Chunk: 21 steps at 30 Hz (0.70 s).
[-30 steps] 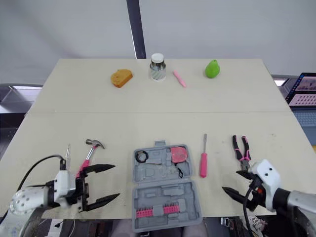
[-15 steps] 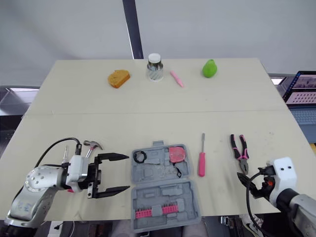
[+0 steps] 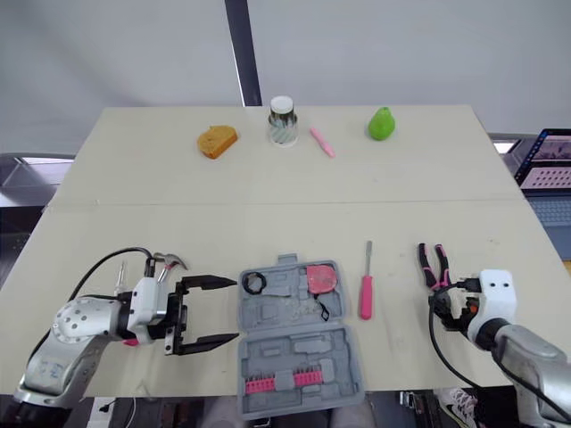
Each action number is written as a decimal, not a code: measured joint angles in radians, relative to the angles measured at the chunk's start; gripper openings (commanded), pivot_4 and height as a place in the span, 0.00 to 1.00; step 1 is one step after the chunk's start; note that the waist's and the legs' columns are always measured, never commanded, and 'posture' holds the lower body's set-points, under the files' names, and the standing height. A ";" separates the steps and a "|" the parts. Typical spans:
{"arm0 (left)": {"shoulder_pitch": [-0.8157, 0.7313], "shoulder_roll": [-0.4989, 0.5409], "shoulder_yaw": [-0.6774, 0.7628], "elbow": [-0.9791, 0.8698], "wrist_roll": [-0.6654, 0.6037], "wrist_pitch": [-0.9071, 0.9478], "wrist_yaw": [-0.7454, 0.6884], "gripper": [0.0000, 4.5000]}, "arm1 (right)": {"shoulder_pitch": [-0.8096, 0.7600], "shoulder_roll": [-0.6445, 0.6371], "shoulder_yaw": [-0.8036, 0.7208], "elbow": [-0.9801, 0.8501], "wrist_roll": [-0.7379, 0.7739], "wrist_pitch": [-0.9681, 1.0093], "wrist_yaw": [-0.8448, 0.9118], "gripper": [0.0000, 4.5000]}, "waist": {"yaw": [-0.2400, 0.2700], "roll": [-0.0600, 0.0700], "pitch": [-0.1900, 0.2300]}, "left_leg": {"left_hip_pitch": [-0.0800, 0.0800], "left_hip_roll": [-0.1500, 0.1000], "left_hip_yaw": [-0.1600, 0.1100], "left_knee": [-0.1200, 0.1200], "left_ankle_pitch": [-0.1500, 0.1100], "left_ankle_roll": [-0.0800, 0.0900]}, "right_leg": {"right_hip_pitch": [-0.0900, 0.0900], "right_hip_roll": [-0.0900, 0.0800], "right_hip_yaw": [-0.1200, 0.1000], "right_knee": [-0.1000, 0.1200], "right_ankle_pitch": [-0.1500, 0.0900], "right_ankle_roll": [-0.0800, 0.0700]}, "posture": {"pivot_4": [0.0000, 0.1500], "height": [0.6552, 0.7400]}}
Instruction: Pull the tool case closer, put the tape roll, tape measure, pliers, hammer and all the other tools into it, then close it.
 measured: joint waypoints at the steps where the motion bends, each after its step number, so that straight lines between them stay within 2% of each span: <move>1: 0.002 0.000 0.000 -0.001 0.001 0.000 0.003 1.00 | -0.002 0.004 0.007 0.006 -0.005 -0.005 -0.001 0.99 | 0.000 0.000 0.000 | 0.000 0.000 0.000 0.000 0.000 0.000 | 0.000 0.000 0.000 0.000 0.000 0.000 | 1.00 0.47; 16: 0.014 0.000 0.001 -0.013 0.009 0.001 0.037 1.00 | -0.074 0.010 0.071 0.085 -0.055 -0.082 -0.004 0.99 | -0.023 0.000 0.000 | 0.000 0.000 0.000 0.000 0.000 0.000 | 0.000 0.000 0.000 0.001 0.000 0.000 | 1.00 0.47; 19: 0.014 0.000 0.000 -0.018 0.010 0.001 0.041 1.00 | -0.075 0.010 0.071 0.089 -0.055 -0.085 -0.004 0.81 | -0.023 0.000 0.000 | 0.000 0.000 0.000 0.000 0.000 0.000 | 0.000 0.000 0.000 0.001 0.000 0.000 | 1.00 0.47; 21: 0.014 0.000 0.000 -0.020 0.011 0.001 0.043 1.00 | -0.077 0.010 0.071 0.091 -0.055 -0.087 -0.004 0.62 | -0.023 0.000 0.000 | 0.000 0.000 0.000 -0.001 0.000 0.000 | 0.000 0.000 0.000 0.001 0.000 0.000 | 1.00 0.47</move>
